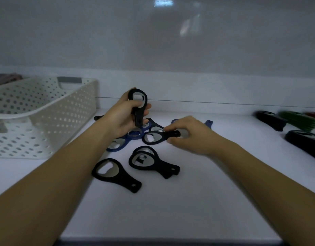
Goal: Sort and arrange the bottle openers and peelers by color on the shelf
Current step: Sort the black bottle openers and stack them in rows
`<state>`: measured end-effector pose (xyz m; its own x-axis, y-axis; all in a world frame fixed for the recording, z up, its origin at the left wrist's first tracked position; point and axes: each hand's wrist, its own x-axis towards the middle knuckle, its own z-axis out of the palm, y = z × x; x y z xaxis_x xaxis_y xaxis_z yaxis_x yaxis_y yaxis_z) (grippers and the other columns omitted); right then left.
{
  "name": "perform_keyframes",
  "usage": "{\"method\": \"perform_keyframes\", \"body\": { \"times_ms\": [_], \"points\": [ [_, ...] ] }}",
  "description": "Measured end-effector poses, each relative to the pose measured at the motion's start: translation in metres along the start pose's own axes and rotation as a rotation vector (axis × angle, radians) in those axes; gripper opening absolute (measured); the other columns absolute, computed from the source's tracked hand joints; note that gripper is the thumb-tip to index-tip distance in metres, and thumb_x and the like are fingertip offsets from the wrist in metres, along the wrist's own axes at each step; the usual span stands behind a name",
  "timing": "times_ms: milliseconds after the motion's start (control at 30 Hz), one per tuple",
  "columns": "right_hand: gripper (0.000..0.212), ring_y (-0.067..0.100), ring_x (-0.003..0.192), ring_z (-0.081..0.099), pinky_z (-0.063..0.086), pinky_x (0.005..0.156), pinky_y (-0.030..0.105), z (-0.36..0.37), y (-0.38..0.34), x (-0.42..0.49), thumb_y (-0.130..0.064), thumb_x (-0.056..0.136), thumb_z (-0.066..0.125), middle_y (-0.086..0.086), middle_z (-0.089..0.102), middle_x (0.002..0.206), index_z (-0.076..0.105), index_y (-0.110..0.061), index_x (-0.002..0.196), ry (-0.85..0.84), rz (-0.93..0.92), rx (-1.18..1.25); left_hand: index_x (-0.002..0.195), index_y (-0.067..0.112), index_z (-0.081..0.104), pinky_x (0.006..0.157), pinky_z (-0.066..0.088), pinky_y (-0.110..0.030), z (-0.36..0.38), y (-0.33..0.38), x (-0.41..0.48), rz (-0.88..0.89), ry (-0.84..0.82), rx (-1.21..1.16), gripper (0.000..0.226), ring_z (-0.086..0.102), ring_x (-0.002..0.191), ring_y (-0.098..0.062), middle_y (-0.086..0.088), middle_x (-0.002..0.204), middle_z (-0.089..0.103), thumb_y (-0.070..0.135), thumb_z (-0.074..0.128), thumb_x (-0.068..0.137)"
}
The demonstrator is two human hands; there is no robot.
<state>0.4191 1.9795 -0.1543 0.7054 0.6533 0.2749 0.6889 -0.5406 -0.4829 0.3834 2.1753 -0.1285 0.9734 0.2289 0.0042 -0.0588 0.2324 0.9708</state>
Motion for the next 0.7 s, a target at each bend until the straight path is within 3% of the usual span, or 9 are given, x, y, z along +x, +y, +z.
{"method": "perform_keyframes", "body": {
  "times_ms": [67, 200, 300, 367, 467, 567, 633, 700],
  "points": [
    [0.024, 0.004, 0.096, 0.054, 0.044, 0.083, 0.023, 0.000, -0.002, -0.001, -0.029, 0.084, 0.063, -0.014, 0.060, 0.100, 0.066, -0.031, 0.108, -0.012, 0.030, -0.024, 0.134, 0.034, 0.038, 0.070, 0.049, -0.038, 0.000, 0.000, 0.000, 0.002, -0.001, -0.045, 0.047, 0.058, 0.086, -0.020, -0.013, 0.101, 0.062, 0.005, 0.038, 0.098],
    [0.023, 0.000, 0.078, 0.054, 0.041, 0.064, 0.003, -0.005, -0.003, 0.003, -0.010, 0.084, 0.061, -0.008, 0.059, 0.094, 0.064, -0.022, 0.104, 0.282, 0.139, 0.217, 0.126, 0.035, 0.045, 0.065, 0.052, -0.038, -0.001, 0.000, 0.000, -0.016, 0.005, -0.091, 0.043, 0.061, 0.086, -0.021, -0.012, 0.096, 0.059, 0.003, 0.042, 0.096],
    [0.019, 0.006, 0.076, 0.059, 0.044, 0.062, 0.007, -0.010, -0.002, 0.004, -0.004, 0.086, 0.058, -0.010, 0.060, 0.086, 0.062, -0.019, 0.097, 0.478, 0.184, 0.349, 0.125, 0.032, 0.045, 0.068, 0.055, -0.040, 0.002, -0.001, -0.001, -0.047, -0.038, -0.129, 0.042, 0.064, 0.091, -0.025, -0.013, 0.101, 0.057, 0.003, 0.045, 0.095],
    [0.017, 0.012, 0.085, 0.066, 0.051, 0.070, 0.014, -0.011, -0.005, 0.003, -0.004, 0.087, 0.058, 0.000, 0.067, 0.092, 0.062, -0.020, 0.091, 0.541, 0.156, 0.501, 0.128, 0.029, 0.044, 0.069, 0.058, -0.041, 0.006, -0.001, -0.003, -0.069, -0.081, -0.144, 0.043, 0.065, 0.094, -0.030, -0.015, 0.105, 0.058, 0.001, 0.045, 0.095],
    [0.015, 0.010, 0.084, 0.065, 0.052, 0.075, 0.015, -0.006, -0.018, 0.002, -0.004, 0.087, 0.060, 0.003, 0.068, 0.097, 0.065, -0.014, 0.096, 0.497, 0.102, 0.656, 0.120, 0.023, 0.047, 0.070, 0.057, -0.040, 0.014, -0.002, -0.007, -0.126, -0.135, -0.237, 0.032, 0.062, 0.101, -0.033, -0.016, 0.101, 0.059, 0.005, 0.050, 0.093],
    [0.020, 0.009, 0.093, 0.062, 0.050, 0.088, 0.018, 0.009, -0.023, 0.003, -0.005, 0.086, 0.061, 0.001, 0.063, 0.106, 0.067, -0.010, 0.105, 0.322, 0.064, 0.557, 0.104, 0.019, 0.047, 0.062, 0.059, -0.034, 0.018, -0.006, -0.011, -0.166, -0.175, -0.296, 0.016, 0.064, 0.078, -0.023, -0.012, 0.089, 0.057, 0.009, 0.052, 0.093],
    [0.022, 0.011, 0.106, 0.057, 0.045, 0.099, 0.029, 0.018, -0.023, 0.003, -0.010, 0.087, 0.060, -0.013, 0.058, 0.103, 0.068, -0.015, 0.107, 0.220, 0.051, 0.439, 0.116, 0.017, 0.045, 0.062, 0.059, -0.036, 0.019, -0.010, -0.010, -0.141, -0.163, -0.219, 0.027, 0.065, 0.075, -0.022, -0.014, 0.092, 0.058, 0.004, 0.051, 0.093],
    [0.024, 0.009, 0.110, 0.055, 0.042, 0.102, 0.032, 0.018, -0.024, 0.002, -0.013, 0.088, 0.059, -0.016, 0.057, 0.106, 0.066, -0.018, 0.110, 0.200, 0.050, 0.435, 0.130, 0.018, 0.040, 0.066, 0.059, -0.037, 0.019, -0.011, -0.009, -0.084, -0.111, -0.160, 0.046, 0.065, 0.087, -0.026, -0.017, 0.102, 0.060, -0.005, 0.048, 0.091]
  ]
}}
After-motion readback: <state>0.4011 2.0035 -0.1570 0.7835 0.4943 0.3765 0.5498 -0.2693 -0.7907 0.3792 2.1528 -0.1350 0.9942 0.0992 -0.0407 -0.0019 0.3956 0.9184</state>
